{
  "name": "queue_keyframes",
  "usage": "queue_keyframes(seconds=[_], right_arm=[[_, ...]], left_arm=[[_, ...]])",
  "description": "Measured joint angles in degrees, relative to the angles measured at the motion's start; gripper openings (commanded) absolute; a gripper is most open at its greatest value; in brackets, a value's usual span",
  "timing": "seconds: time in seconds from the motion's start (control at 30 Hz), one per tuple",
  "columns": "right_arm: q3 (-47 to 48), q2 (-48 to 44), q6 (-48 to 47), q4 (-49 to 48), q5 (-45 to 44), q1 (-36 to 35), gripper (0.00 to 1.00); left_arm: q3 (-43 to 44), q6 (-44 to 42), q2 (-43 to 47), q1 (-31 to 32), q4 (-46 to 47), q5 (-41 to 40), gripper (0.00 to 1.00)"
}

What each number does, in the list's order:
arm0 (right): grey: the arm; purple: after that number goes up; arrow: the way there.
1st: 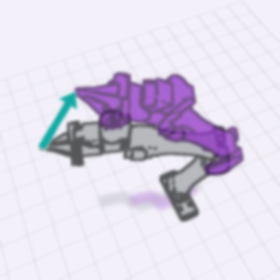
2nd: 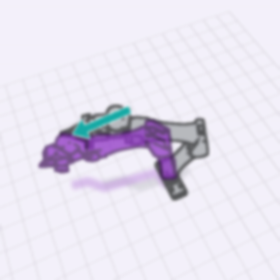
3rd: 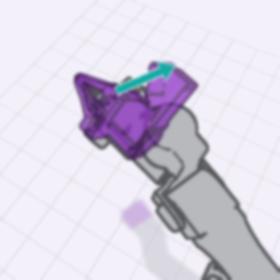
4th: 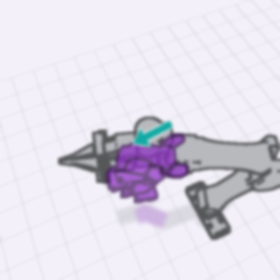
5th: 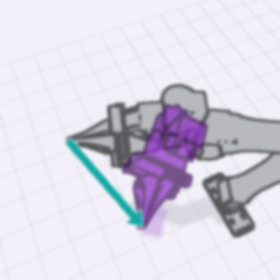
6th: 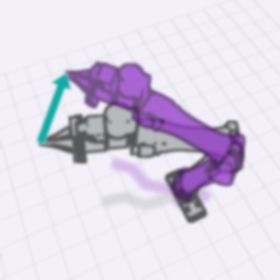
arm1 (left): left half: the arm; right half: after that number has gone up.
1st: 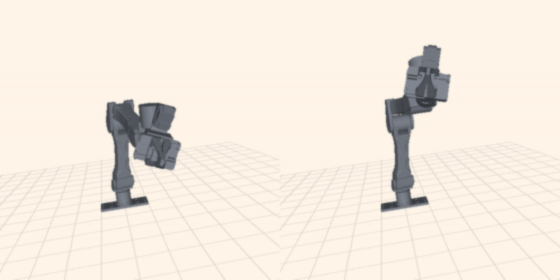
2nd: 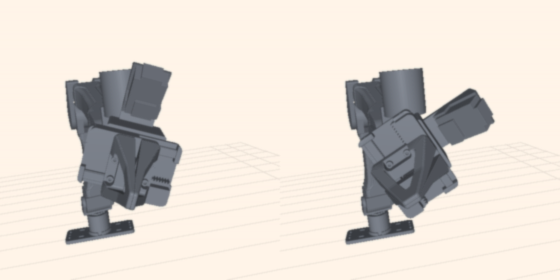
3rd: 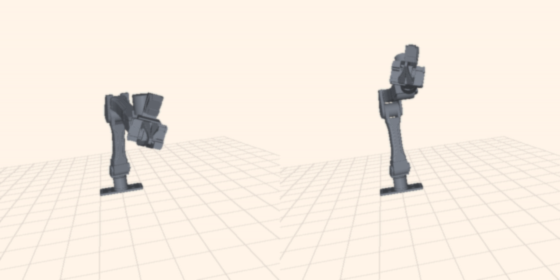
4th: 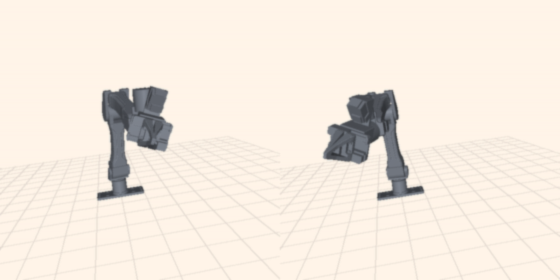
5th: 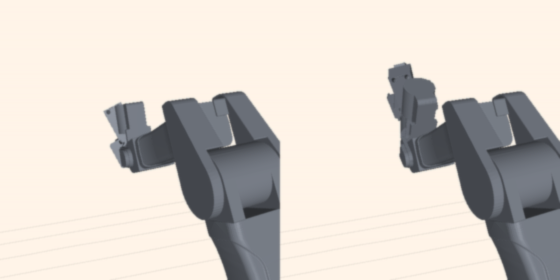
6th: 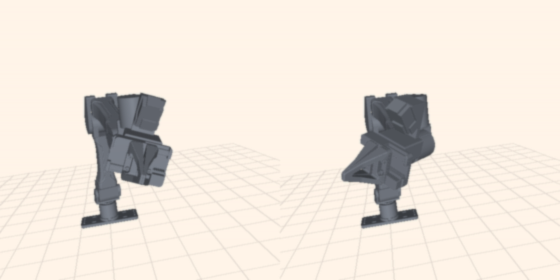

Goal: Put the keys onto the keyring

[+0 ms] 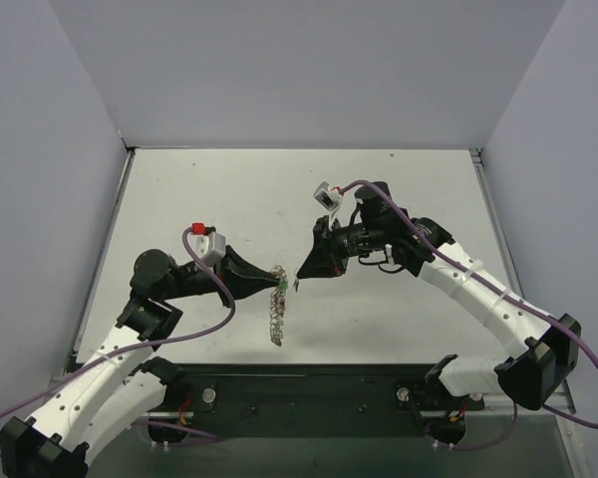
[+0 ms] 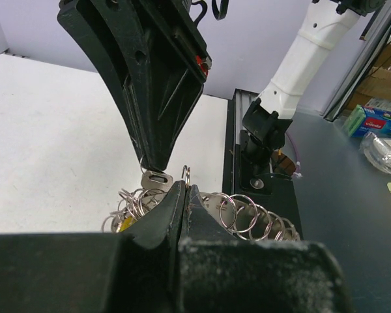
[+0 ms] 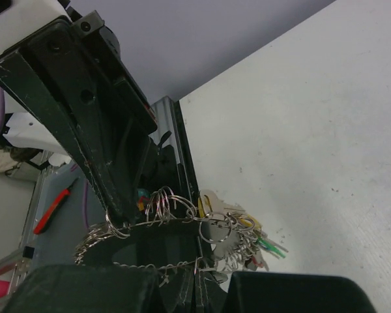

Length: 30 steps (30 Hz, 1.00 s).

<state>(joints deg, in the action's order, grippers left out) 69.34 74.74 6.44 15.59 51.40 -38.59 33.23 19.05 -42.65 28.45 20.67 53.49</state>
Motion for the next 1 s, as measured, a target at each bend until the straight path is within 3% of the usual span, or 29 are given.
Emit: queue_keyframes(seconds=[1.0], right_arm=[[2.38,-0.04,-0.07,2.14,6.27,-1.66,0.0]], left_arm=[[-0.02,0.26,-3.28,1.9,5.75,1.64,0.0]])
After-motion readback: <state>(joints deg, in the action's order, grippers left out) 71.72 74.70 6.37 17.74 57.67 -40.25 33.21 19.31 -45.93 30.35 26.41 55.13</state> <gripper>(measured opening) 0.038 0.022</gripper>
